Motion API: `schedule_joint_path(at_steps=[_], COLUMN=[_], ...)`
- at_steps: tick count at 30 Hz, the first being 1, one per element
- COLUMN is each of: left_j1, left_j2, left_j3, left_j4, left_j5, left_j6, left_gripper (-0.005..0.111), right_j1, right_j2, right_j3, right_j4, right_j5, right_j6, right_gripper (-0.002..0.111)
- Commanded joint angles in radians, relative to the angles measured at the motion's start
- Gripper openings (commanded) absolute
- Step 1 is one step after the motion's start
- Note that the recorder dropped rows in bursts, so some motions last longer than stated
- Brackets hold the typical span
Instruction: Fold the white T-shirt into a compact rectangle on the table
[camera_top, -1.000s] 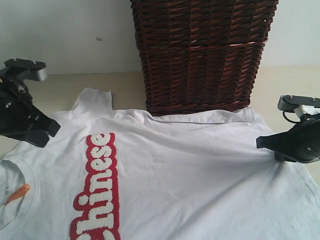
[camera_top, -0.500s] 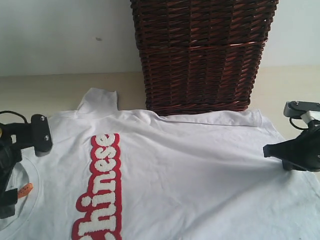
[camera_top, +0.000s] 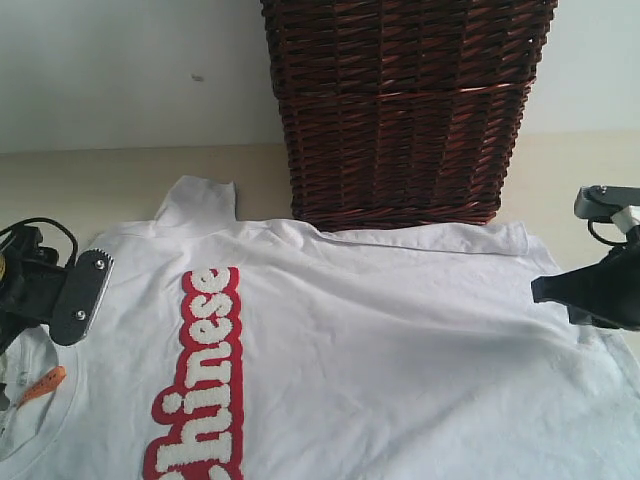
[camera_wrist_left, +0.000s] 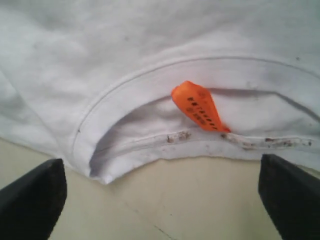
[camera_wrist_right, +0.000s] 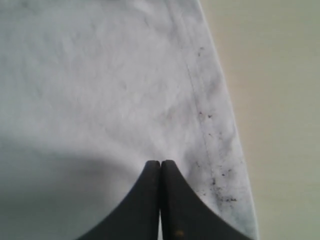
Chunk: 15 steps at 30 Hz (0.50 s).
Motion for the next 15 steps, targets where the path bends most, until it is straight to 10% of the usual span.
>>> schedule_joint_path(at_steps=[1,7,11,15], left_j1=[0.014,0.068,0.078,0.121], left_j2=[0.001,0.001,-0.008,-0.008], left_j3=[0.004,0.004,0.049,0.085], left_j4=[-0.038,-0.054,-0.221,-0.241], left_j5=[-0.054,-0.066,-0.053,-0.133], left_j6=[0.002,-0.096,0.334,0.344], left_gripper=[0.105,0.105,0.105,0.105], right_j1=[-0.007,-0.007,-0.007,-0.007], right_j2=[-0.049,-0.061,-0.062,-0.062], right_j3=[0.001,0.001,0.001,0.001], right_j4=[0.005,0.005,0.005,0.008], right_j5=[-0.010,-0.003,-0.001,0.001], right_j6=[-0.012,-0.012,-0.017,-0.031], right_gripper=[0.000,0.000,0.000,0.000])
